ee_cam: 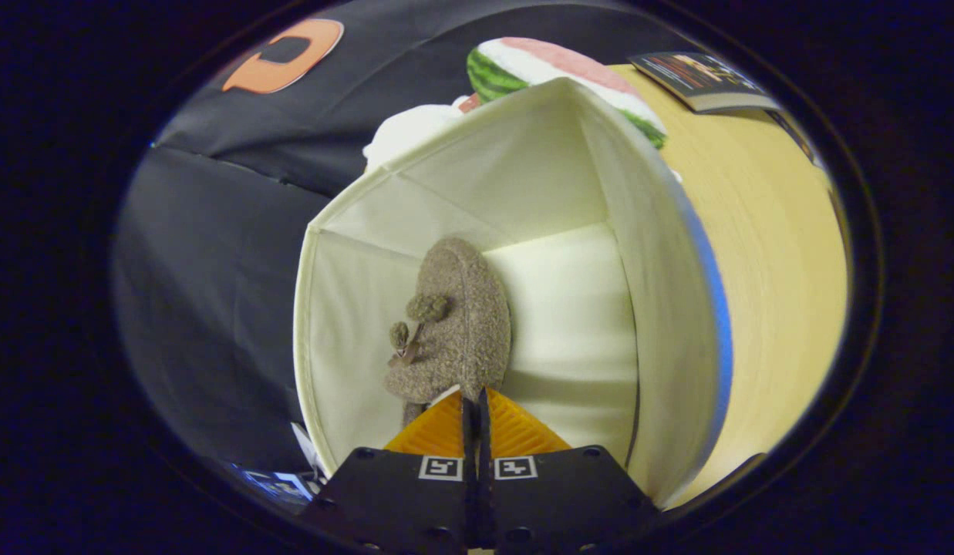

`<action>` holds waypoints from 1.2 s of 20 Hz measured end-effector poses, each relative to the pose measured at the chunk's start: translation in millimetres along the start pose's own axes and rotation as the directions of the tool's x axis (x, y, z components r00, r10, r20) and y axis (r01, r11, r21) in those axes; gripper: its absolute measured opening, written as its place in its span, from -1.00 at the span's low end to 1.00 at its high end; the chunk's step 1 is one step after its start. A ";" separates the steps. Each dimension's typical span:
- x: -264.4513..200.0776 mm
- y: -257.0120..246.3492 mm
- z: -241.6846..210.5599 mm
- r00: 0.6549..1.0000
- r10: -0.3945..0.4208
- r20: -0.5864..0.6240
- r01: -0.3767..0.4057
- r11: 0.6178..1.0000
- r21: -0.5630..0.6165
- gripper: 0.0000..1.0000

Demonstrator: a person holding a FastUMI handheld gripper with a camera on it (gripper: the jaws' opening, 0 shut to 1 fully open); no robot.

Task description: Open the storage box then place both shoes into the box .Put the left shoe in first, then the right shoe, with the right side of both shoes facing outward in a uniform manner.

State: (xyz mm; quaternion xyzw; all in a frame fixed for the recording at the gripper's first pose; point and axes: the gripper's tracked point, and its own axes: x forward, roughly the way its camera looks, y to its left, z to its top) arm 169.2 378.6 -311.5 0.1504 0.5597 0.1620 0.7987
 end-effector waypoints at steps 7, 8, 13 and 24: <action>-70.8 32.0 -4.0 0.989 0.097 0.110 -0.079 0.985 -0.154 0.28; -90.7 30.5 -0.1 0.983 0.100 0.152 -0.071 0.980 -0.184 0.49; -206.8 -40.8 38.5 0.919 0.078 0.386 0.014 0.973 -0.228 0.85; -334.4 -418.2 54.3 0.792 -0.346 0.502 0.368 0.928 0.058 0.90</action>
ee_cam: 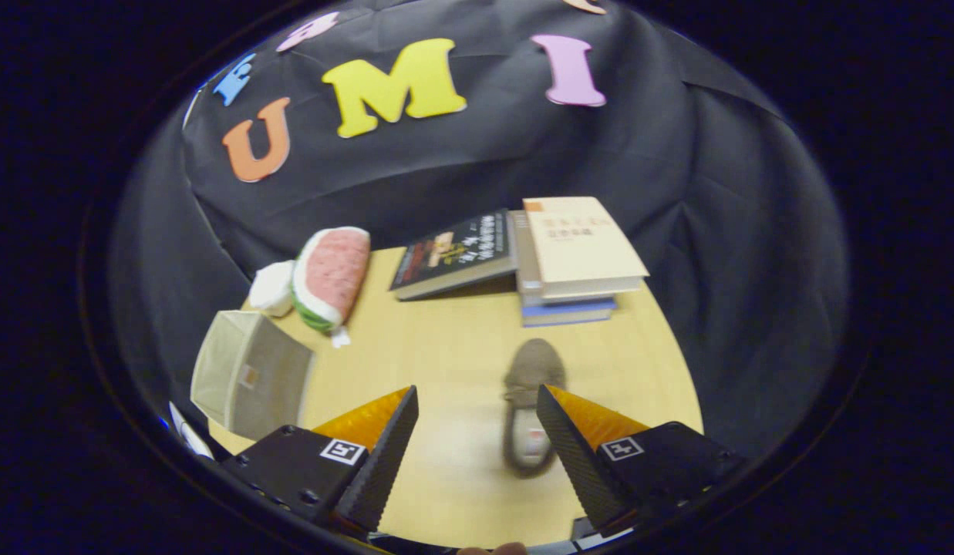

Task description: Open the storage box then place both shoes into the box .Put the left shoe in first, then the right shoe, with the right side of both shoes facing outward in a uniform manner.

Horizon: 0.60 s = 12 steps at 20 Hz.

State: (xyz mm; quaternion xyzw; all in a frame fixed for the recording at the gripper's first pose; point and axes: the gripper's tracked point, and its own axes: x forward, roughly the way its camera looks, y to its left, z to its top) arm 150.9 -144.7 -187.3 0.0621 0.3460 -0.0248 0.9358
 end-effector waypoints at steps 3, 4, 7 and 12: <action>42.0 -47.4 -20.5 0.994 -0.026 -0.105 0.030 0.999 0.034 0.90; 55.9 -53.0 -28.0 0.990 -0.020 -0.140 0.026 0.999 0.039 0.90; 93.8 -67.8 -52.3 0.976 -0.037 -0.216 0.039 0.999 0.007 0.90; 131.1 -63.5 -79.5 0.943 0.021 -0.333 -0.002 0.998 0.059 0.56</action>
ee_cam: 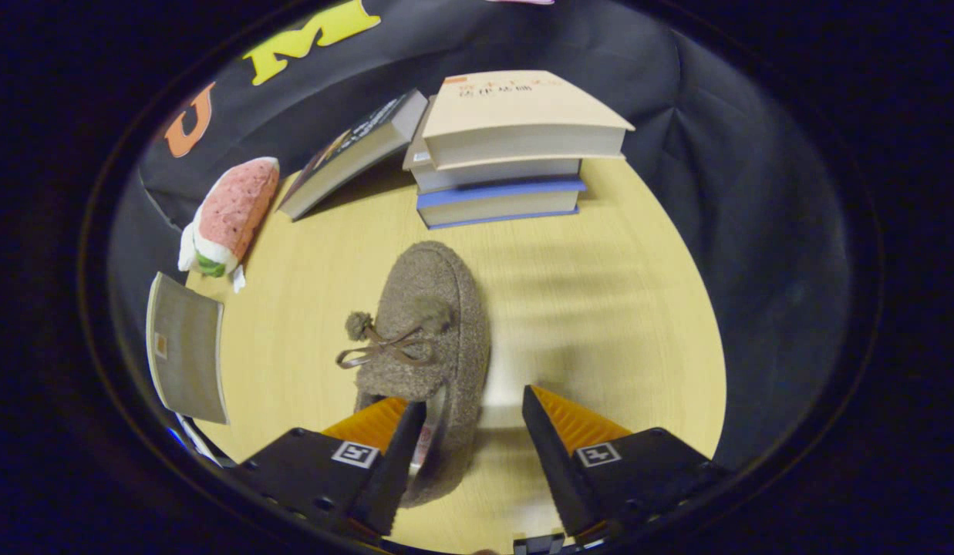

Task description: Open the storage box then place both shoes into the box .Put the left shoe in first, then the right shoe, with the right side of both shoes facing outward in a uniform manner.

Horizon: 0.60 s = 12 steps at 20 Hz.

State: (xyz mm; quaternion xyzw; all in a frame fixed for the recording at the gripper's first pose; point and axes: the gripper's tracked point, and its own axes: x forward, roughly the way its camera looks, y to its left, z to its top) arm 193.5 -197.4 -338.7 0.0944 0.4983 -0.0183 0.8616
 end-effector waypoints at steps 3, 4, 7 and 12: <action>3.1 4.8 0.7 1.000 0.013 -0.005 -0.012 0.999 0.052 -0.37; 1.1 5.2 0.5 1.000 0.011 -0.013 -0.010 0.996 0.084 -0.68; -18.3 24.0 -8.4 0.996 0.084 -0.014 -0.080 0.979 0.185 -0.99; -96.3 105.2 2.6 0.981 0.177 0.084 -0.190 0.966 0.178 -0.99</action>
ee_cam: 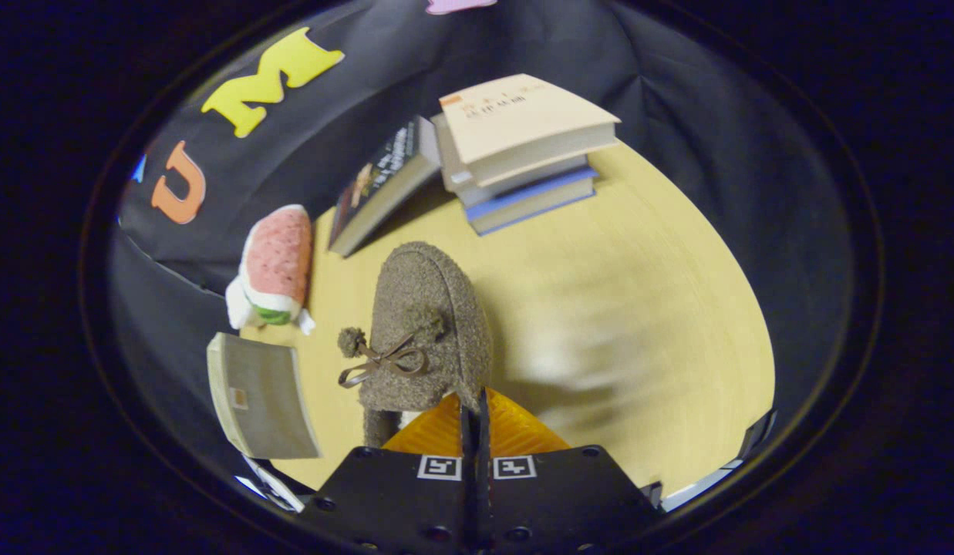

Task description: Open the storage box then place both shoes into the box .Put the left shoe in first, then the right shoe, with the right side of both shoes facing outward in a uniform manner.

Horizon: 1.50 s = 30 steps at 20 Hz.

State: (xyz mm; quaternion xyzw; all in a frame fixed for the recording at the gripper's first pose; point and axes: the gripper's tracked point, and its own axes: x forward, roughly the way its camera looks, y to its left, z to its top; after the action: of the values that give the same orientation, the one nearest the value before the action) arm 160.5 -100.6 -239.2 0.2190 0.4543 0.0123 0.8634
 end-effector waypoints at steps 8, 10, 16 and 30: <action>-45.4 259.8 -35.5 0.989 0.150 0.007 -0.148 0.977 -0.155 -0.99; -33.7 312.2 -50.4 0.987 0.159 -0.002 -0.157 0.973 -0.171 -0.99; 21.1 392.4 -104.1 0.999 0.044 0.002 -0.041 0.956 -0.291 -0.98; 91.1 363.7 -145.8 0.955 -0.285 0.086 0.295 0.872 -0.390 -0.98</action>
State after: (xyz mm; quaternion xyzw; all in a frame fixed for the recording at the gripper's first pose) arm 163.5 301.6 -240.2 -0.0316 0.4585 -0.0280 0.8877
